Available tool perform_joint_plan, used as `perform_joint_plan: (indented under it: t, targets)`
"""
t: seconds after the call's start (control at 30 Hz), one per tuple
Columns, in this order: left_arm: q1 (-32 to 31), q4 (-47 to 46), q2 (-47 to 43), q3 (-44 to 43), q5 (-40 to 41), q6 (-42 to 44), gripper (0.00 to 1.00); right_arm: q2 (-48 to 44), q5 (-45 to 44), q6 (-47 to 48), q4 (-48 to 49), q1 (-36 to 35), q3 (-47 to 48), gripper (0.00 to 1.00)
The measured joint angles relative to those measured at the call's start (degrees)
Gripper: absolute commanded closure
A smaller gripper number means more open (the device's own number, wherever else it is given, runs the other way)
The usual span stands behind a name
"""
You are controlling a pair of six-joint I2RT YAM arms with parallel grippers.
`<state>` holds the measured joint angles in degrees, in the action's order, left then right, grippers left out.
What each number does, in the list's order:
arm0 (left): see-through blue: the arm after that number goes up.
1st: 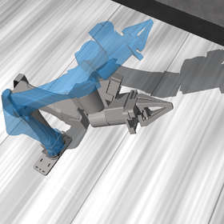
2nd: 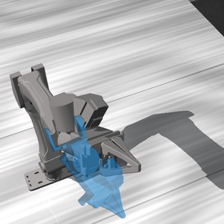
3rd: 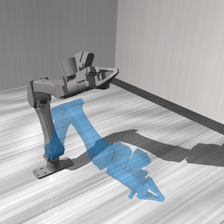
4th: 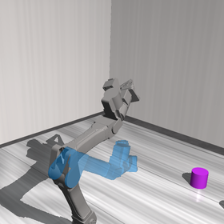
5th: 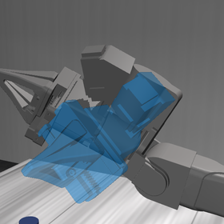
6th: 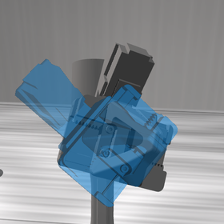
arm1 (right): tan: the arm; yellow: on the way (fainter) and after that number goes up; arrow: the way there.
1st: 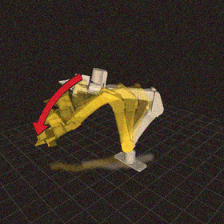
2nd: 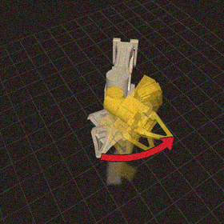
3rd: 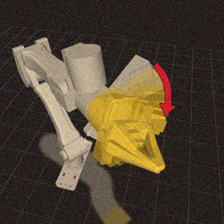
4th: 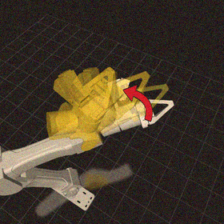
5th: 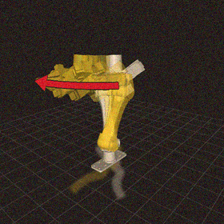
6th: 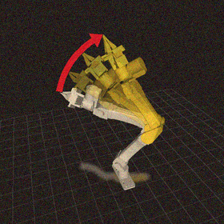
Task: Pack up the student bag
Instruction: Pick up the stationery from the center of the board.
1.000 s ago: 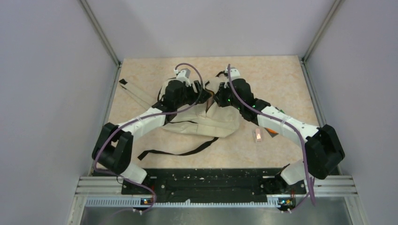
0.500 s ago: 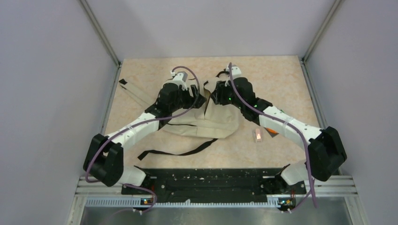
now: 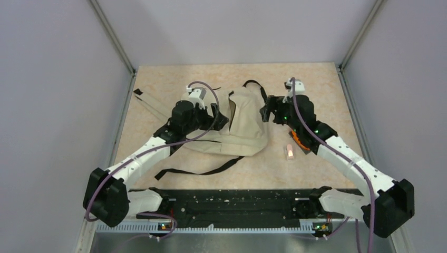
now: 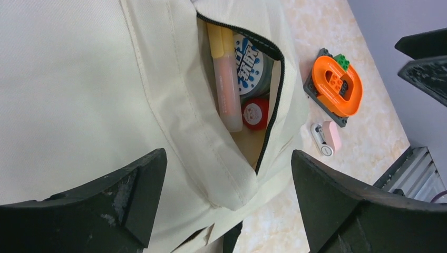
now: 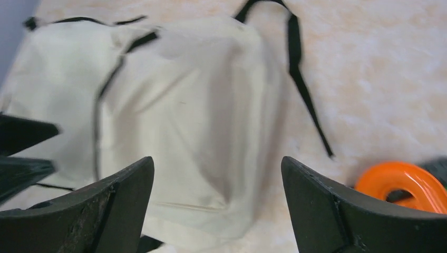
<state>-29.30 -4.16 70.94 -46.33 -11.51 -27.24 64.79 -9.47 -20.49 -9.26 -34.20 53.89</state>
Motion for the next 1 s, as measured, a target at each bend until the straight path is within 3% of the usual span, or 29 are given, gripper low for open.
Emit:
perform_joint_plan:
  t: [0.2, 0.43, 0.67, 0.9, 1.0]
  targets:
    - [0.00, 6.71, -4.22, -0.02, 2.19, -0.04, 0.04, -3.91, 0.13, -2.73, -8.09, 10.84, -8.33, 0.11]
    - [0.04, 17.75, -6.84, -4.22, 3.52, 0.50, 0.04, -4.90, -1.44, -6.01, -16.70, 11.85, -15.23, 0.14]
    - [0.04, 25.59, -7.91, -7.67, 3.45, 3.21, 0.04, -2.38, -1.79, -7.87, -18.64, 11.85, -18.67, 0.33]
    - [0.04, 24.02, -8.94, -6.71, 3.23, 2.86, 0.05, 4.61, -1.62, -7.76, -16.61, 11.85, -18.67, 0.52]
    - [0.04, 22.86, -8.87, -5.95, 2.75, 2.03, 0.05, 6.34, -1.64, -7.45, -16.02, 11.85, -18.64, 0.69]
